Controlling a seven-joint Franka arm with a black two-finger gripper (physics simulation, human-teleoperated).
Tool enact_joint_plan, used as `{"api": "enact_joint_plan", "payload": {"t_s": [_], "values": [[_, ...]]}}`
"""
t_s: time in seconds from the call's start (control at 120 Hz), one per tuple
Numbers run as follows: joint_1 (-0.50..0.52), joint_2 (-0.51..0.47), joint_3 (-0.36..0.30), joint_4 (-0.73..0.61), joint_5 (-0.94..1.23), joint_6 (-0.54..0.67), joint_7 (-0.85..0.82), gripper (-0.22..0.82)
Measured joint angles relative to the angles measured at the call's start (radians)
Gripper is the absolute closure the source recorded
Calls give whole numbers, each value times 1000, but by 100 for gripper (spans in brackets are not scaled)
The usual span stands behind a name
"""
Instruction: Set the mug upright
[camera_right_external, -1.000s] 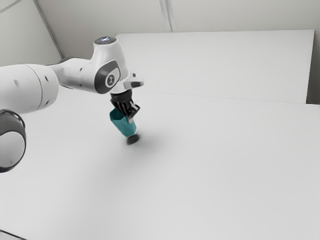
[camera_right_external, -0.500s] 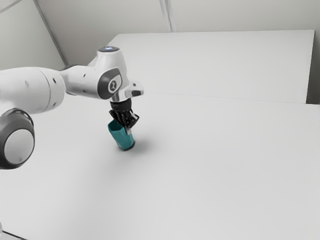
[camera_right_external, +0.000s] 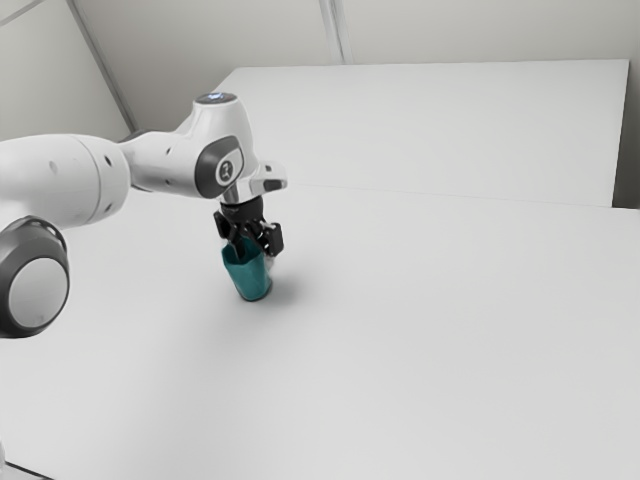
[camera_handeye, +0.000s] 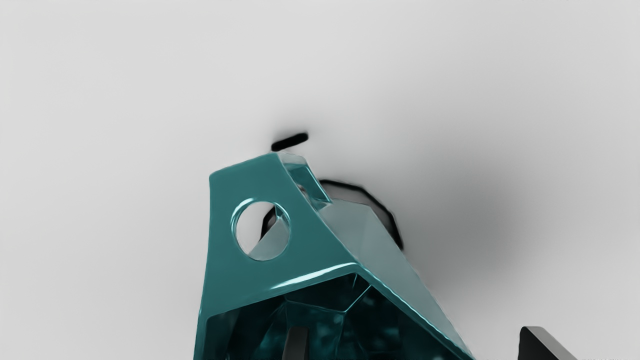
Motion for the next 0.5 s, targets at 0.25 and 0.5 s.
{"api": "enact_joint_plan", "payload": {"t_s": [0.25,0.5], "values": [[0,-60,2,18,6,-2,1,5],[1,-155,22,88,29,-53,0,1]]}}
